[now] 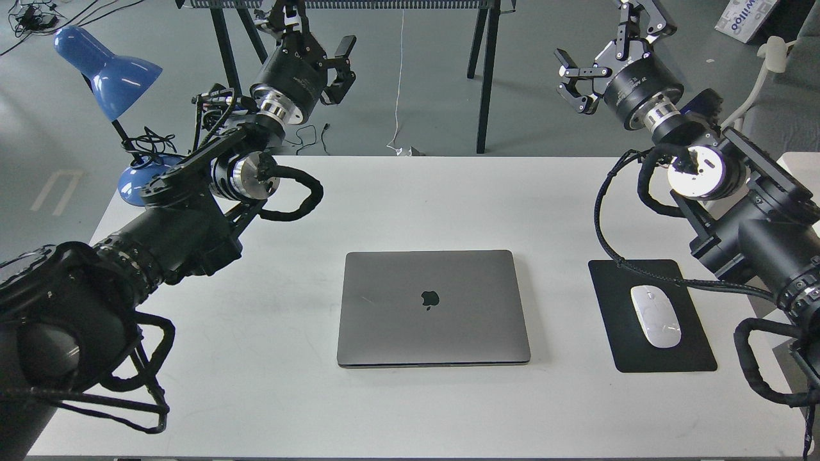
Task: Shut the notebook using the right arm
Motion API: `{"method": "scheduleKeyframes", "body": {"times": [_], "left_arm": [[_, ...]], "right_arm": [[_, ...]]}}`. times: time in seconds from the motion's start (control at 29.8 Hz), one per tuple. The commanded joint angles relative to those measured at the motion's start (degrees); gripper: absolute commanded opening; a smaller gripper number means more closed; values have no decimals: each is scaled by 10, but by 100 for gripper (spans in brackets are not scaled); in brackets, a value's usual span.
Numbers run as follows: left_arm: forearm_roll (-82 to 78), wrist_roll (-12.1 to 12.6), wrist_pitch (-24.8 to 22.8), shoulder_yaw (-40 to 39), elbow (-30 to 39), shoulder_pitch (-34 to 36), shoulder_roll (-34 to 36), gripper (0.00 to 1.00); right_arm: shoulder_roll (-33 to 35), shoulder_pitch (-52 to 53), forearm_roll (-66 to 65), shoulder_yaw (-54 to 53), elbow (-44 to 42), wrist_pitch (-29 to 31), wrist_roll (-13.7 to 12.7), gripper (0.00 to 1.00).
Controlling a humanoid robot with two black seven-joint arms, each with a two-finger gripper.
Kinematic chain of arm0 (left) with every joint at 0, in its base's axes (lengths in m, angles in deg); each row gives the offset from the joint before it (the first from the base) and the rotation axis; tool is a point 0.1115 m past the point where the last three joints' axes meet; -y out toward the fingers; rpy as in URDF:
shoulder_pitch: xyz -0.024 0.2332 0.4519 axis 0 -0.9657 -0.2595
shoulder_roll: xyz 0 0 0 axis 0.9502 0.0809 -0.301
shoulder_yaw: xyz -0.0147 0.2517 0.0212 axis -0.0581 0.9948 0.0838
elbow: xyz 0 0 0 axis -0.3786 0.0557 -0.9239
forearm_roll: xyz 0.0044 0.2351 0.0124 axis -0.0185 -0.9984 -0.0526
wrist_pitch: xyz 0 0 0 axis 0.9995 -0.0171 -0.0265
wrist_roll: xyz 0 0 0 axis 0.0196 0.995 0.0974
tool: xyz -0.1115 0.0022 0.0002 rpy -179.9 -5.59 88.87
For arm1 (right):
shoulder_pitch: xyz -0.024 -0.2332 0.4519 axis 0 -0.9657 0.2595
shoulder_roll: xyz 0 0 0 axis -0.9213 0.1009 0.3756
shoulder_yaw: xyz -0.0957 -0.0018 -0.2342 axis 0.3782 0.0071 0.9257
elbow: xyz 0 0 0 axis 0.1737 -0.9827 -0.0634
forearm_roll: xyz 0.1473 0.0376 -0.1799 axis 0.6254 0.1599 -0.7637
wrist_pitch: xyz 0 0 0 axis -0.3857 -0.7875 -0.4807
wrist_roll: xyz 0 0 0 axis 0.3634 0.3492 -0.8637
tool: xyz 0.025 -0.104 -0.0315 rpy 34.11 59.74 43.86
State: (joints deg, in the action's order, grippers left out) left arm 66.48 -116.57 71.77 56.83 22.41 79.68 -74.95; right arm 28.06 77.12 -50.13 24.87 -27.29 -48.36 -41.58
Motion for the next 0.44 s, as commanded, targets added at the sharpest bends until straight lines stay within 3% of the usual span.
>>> {"method": "scheduleKeyframes", "body": {"times": [0.0, 0.4], "left_arm": [[0, 0, 0, 0, 0, 0, 1, 100], [0, 0, 0, 0, 0, 0, 0, 100]], "right_arm": [[-2, 1, 0, 0, 1, 0, 0, 100], [-8, 0, 0, 1, 11, -2, 0, 100]]}}
